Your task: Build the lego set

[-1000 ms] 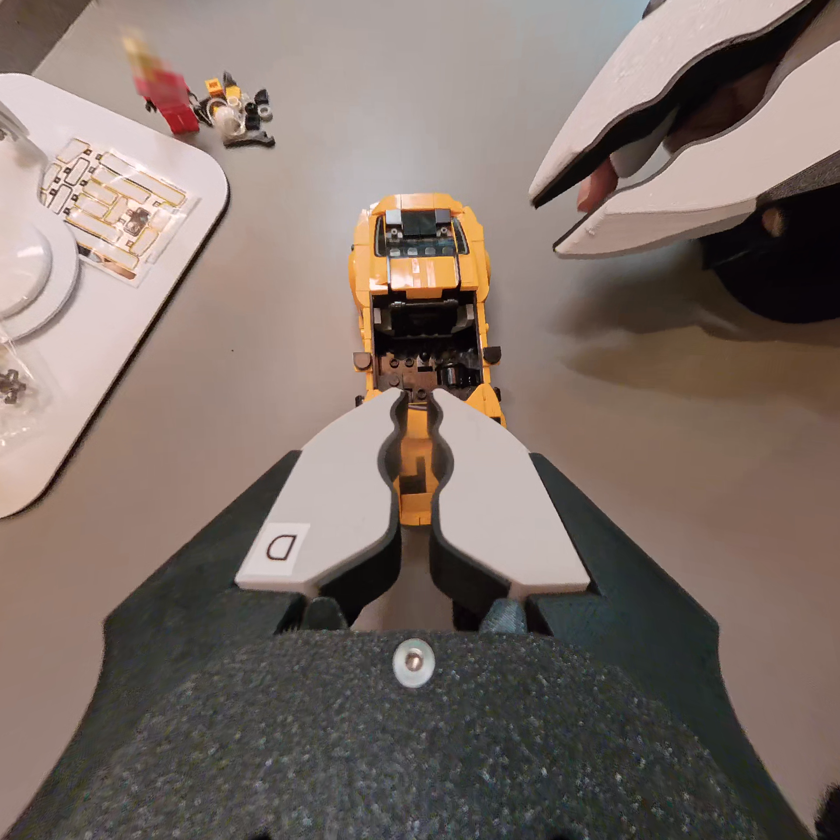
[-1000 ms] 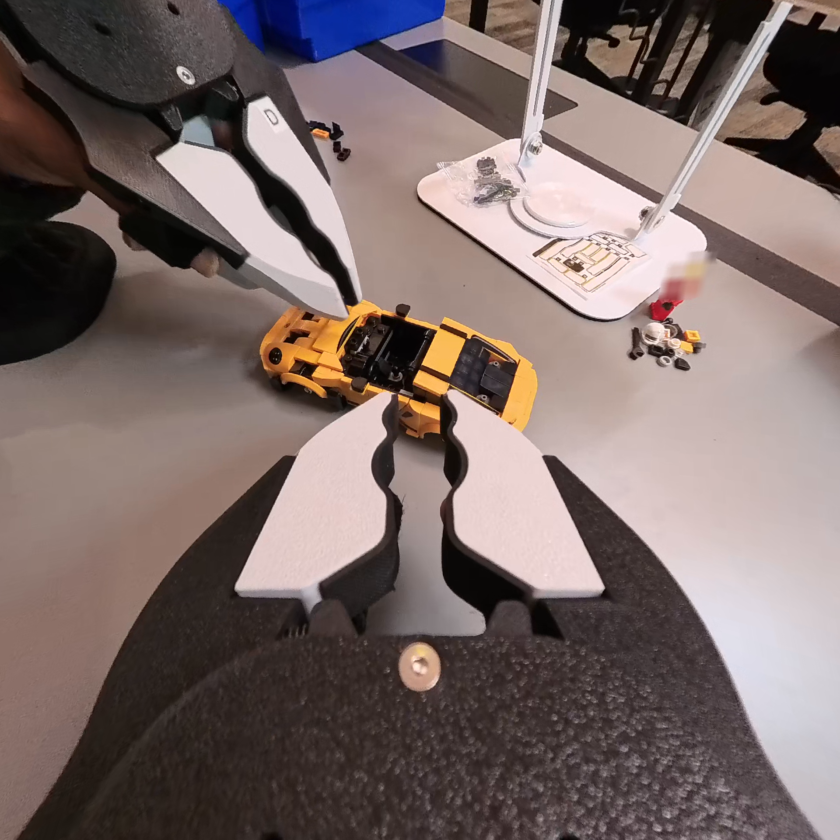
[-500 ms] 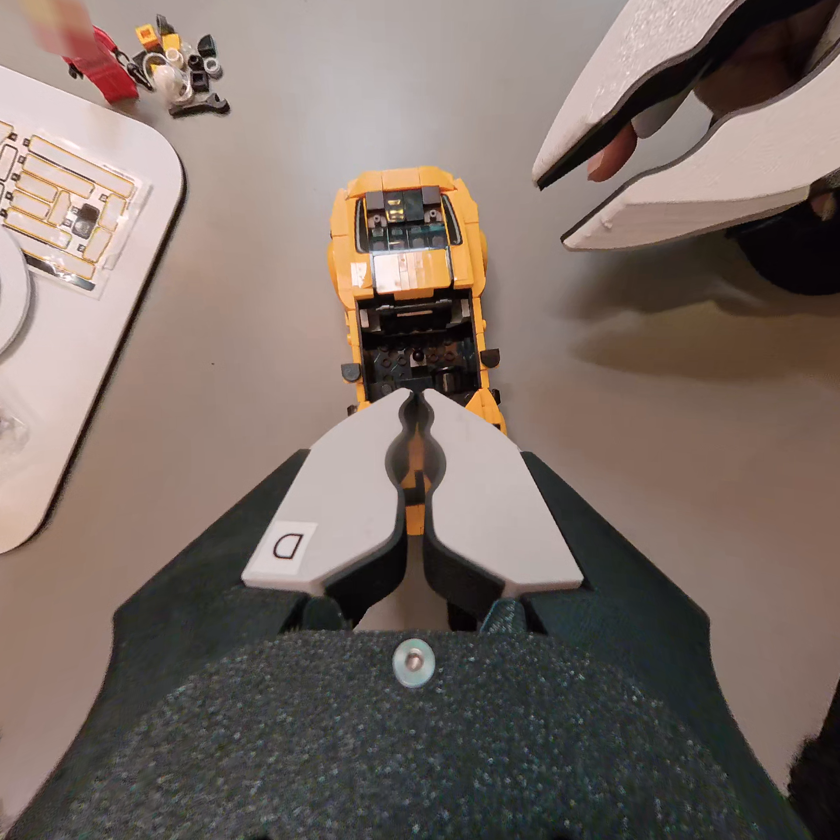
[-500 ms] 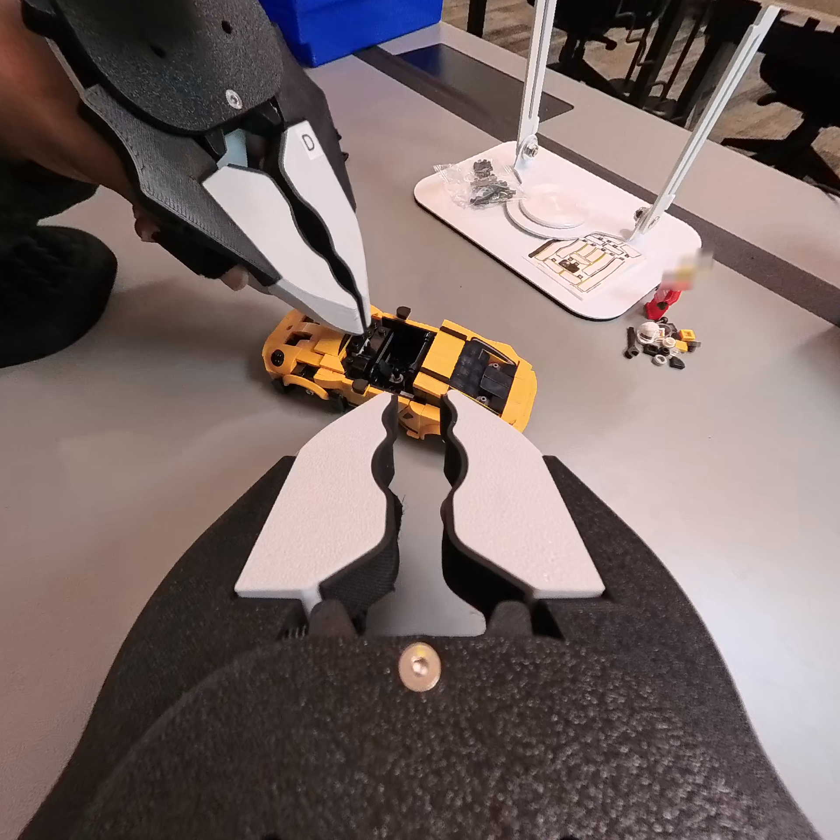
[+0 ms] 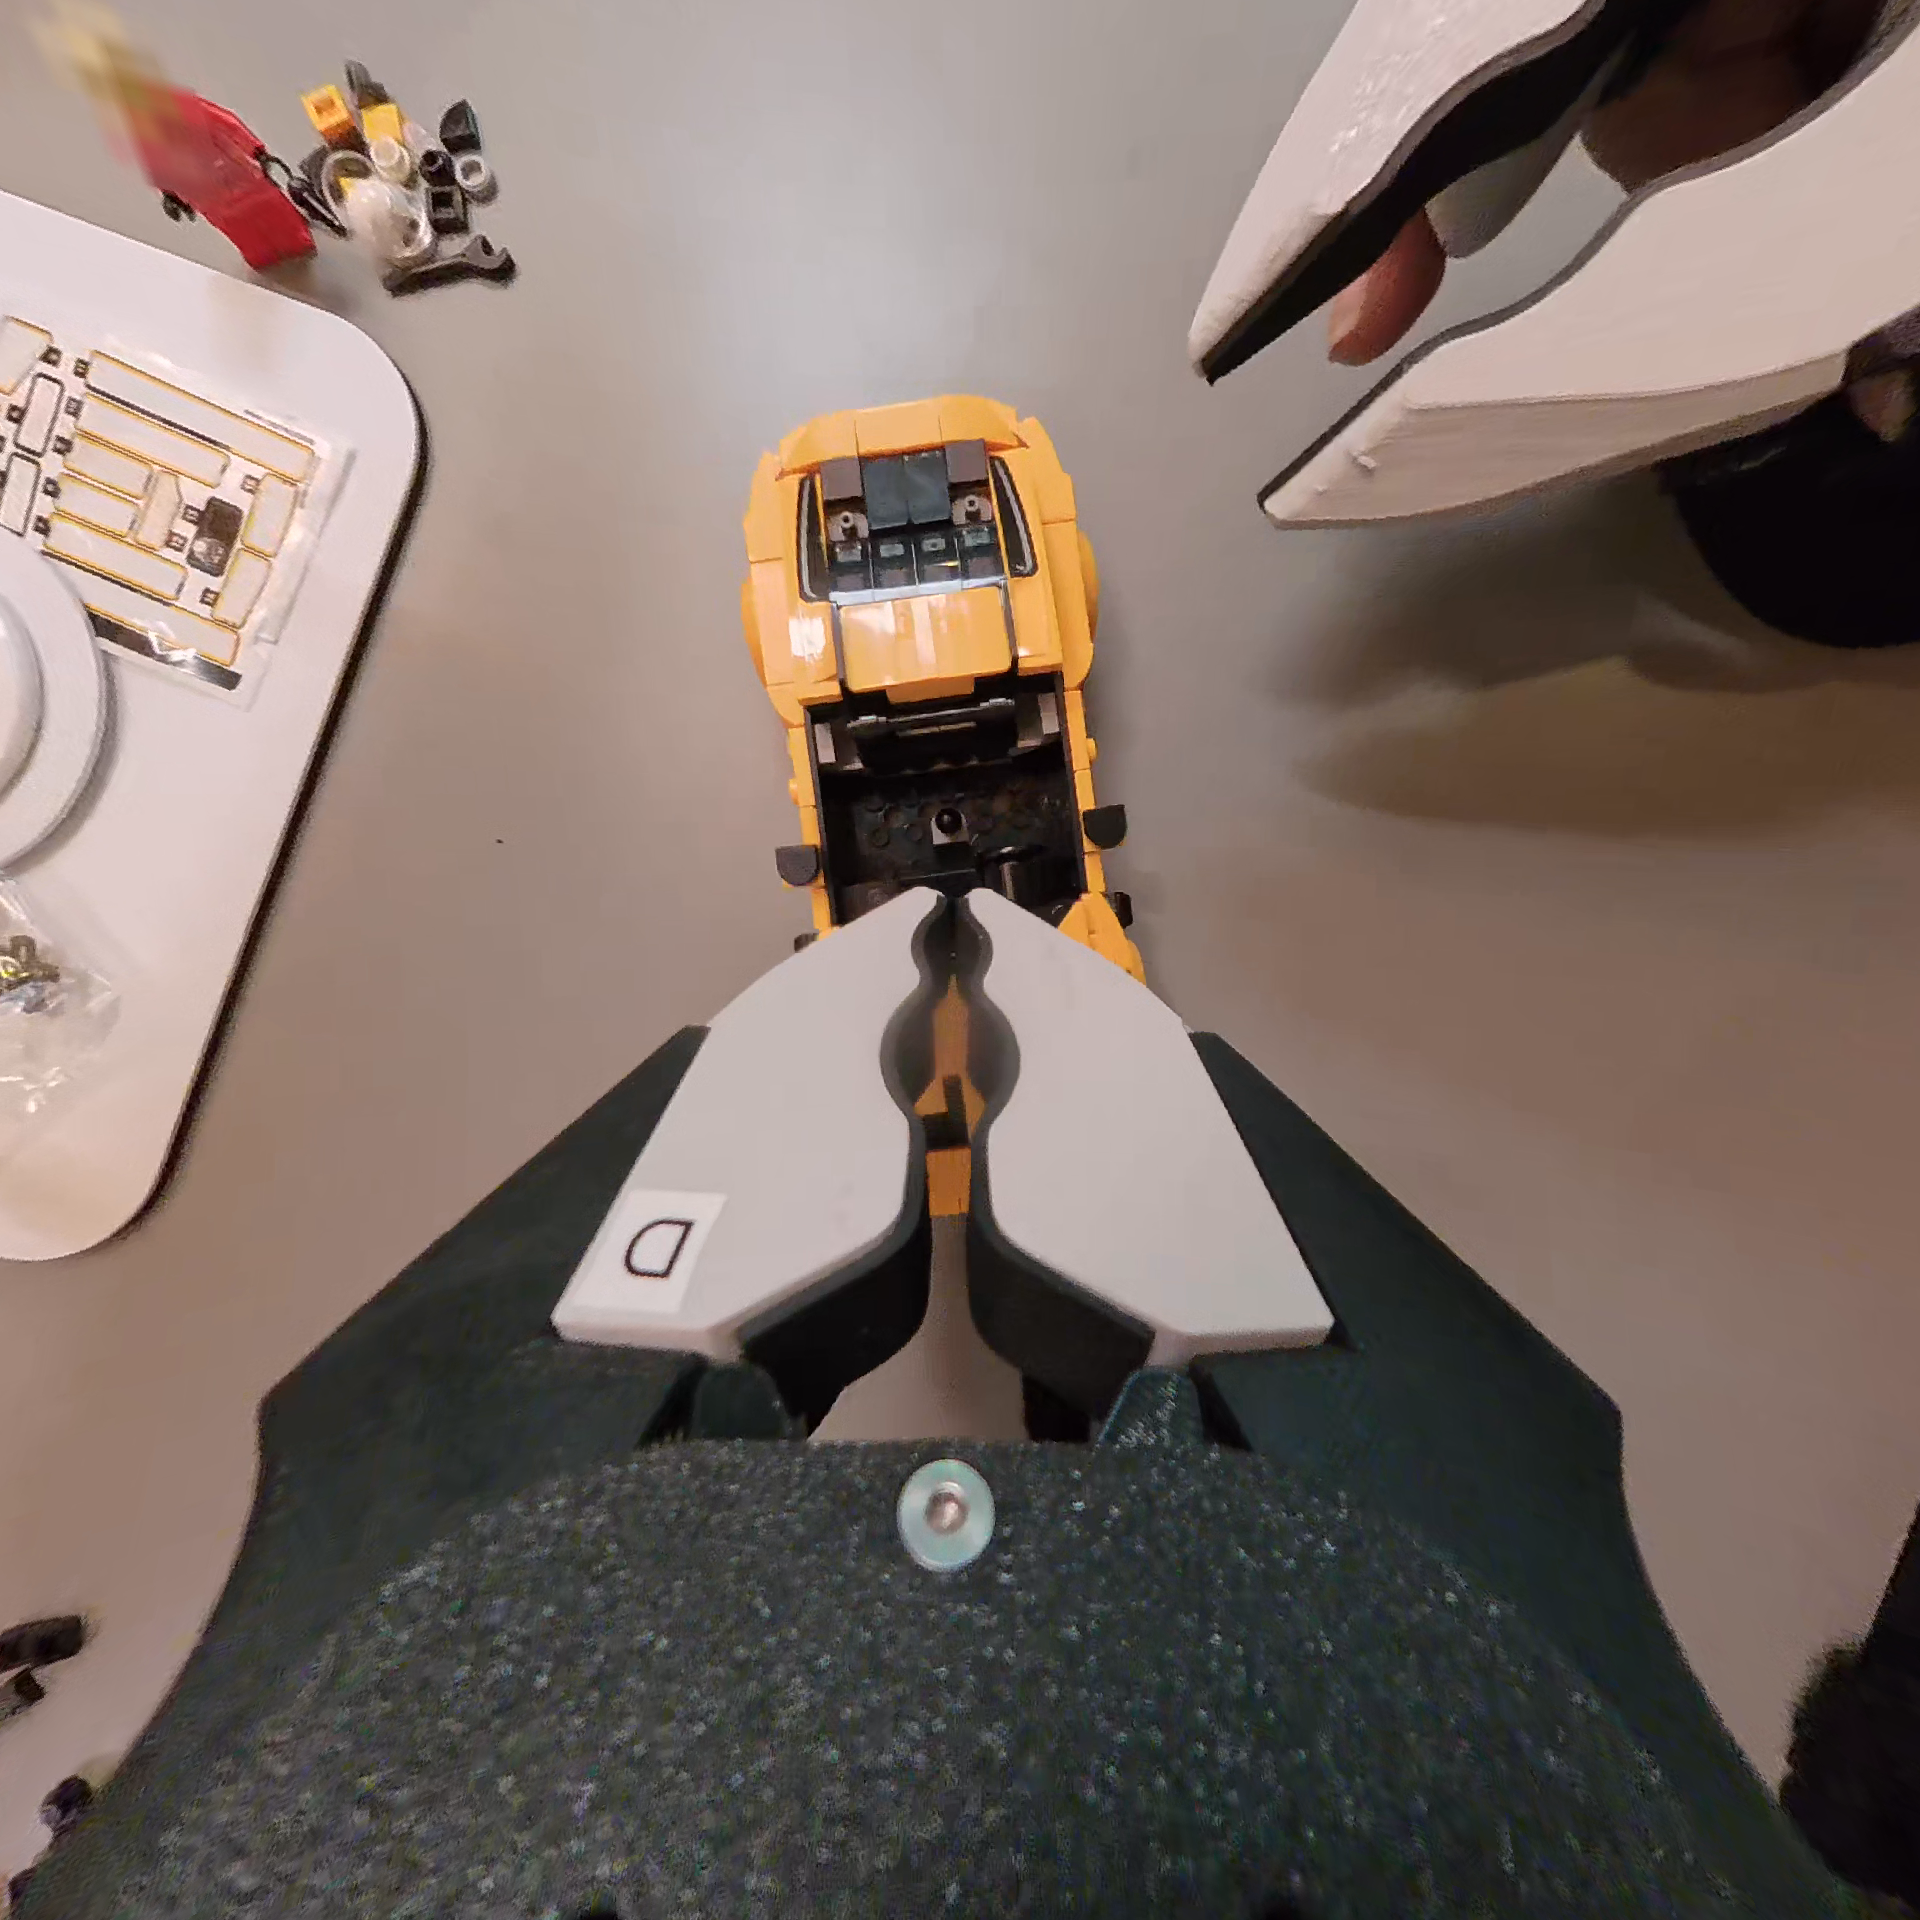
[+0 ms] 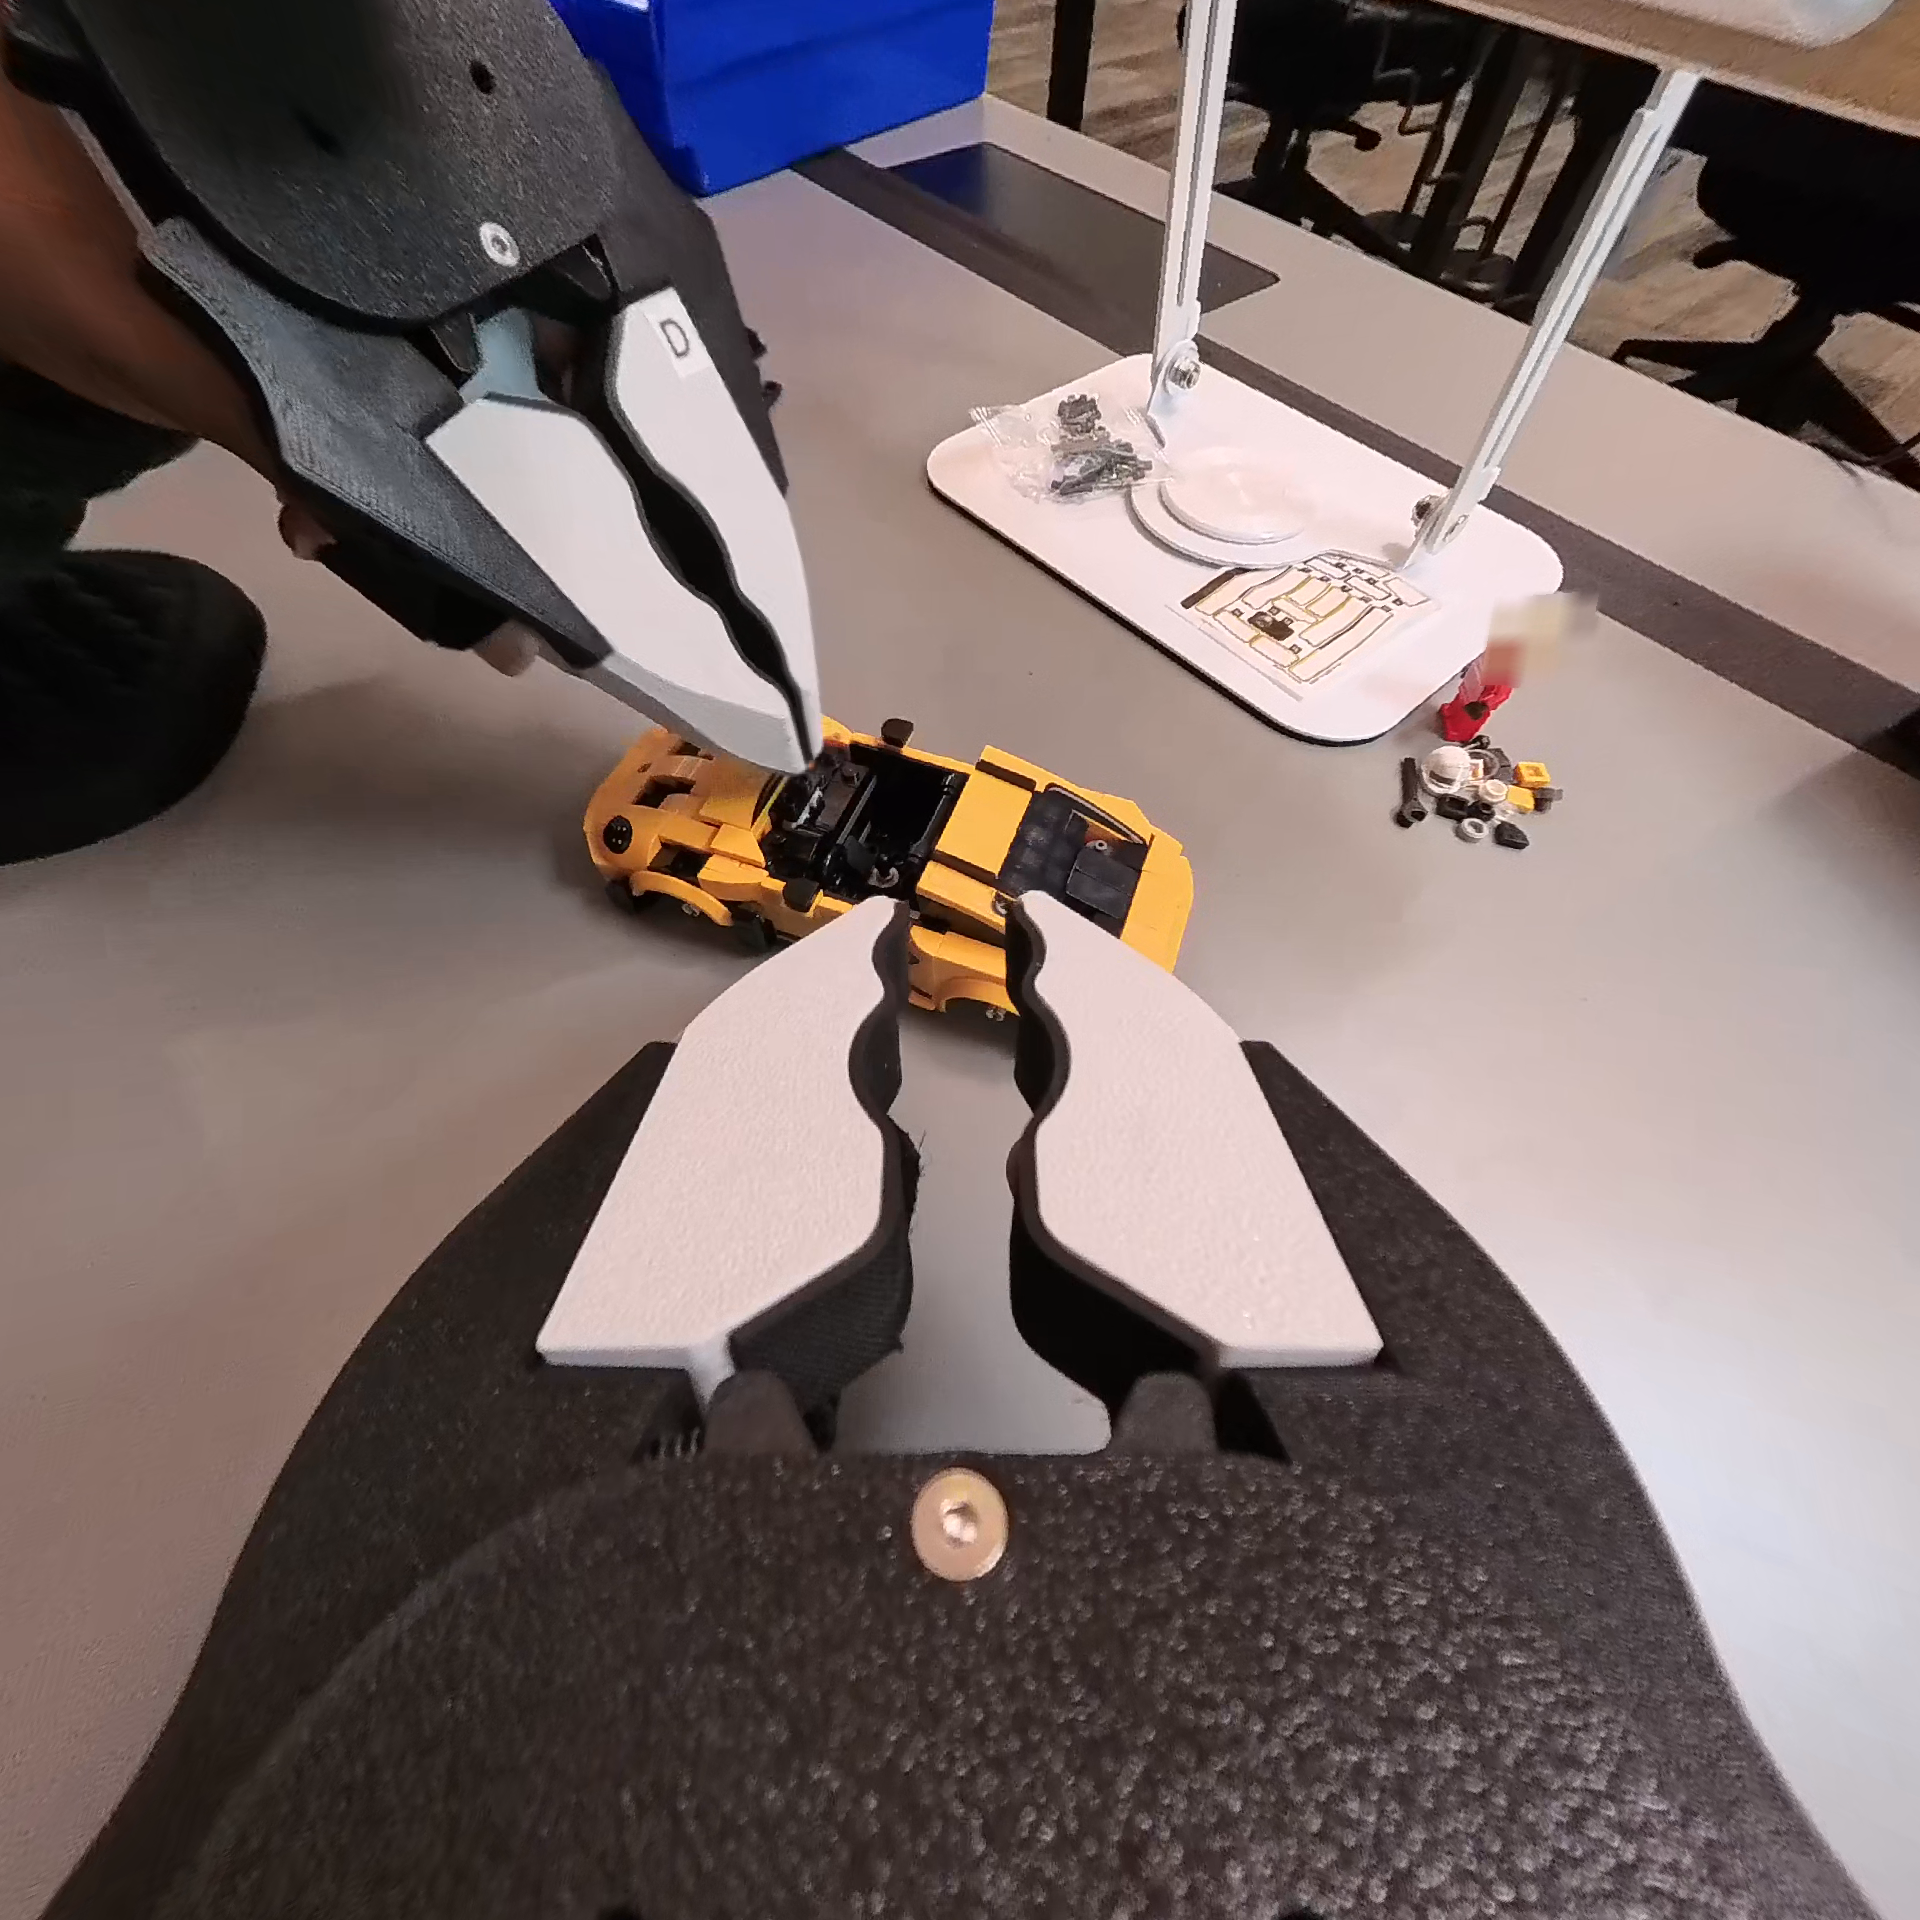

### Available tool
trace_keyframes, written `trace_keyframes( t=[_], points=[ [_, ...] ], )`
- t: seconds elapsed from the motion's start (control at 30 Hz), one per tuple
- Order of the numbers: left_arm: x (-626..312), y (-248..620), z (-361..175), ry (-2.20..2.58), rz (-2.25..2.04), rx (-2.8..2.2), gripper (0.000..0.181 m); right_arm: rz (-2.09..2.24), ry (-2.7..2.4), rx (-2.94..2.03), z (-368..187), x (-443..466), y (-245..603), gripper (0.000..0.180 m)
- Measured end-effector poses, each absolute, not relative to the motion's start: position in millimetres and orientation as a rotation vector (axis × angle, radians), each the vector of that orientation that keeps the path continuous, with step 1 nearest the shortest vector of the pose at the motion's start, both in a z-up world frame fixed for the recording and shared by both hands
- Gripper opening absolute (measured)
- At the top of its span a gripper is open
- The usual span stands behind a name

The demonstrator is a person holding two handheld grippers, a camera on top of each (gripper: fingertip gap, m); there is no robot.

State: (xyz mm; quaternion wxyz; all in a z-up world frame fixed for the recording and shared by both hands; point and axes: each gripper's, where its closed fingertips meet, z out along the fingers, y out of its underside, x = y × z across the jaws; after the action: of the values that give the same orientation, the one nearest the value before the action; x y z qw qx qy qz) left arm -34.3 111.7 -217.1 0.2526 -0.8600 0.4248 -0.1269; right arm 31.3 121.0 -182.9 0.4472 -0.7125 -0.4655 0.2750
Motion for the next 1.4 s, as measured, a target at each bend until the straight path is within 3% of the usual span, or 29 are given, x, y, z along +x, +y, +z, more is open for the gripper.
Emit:
trace_keyframes(
  t=[1.4],
  points=[
    [-38, 108, -213, 1.163, -0.467, -2.340, 0.000, 0.695, -1.164, -1.774, -186, 31, 119, 0.017]
  ],
)
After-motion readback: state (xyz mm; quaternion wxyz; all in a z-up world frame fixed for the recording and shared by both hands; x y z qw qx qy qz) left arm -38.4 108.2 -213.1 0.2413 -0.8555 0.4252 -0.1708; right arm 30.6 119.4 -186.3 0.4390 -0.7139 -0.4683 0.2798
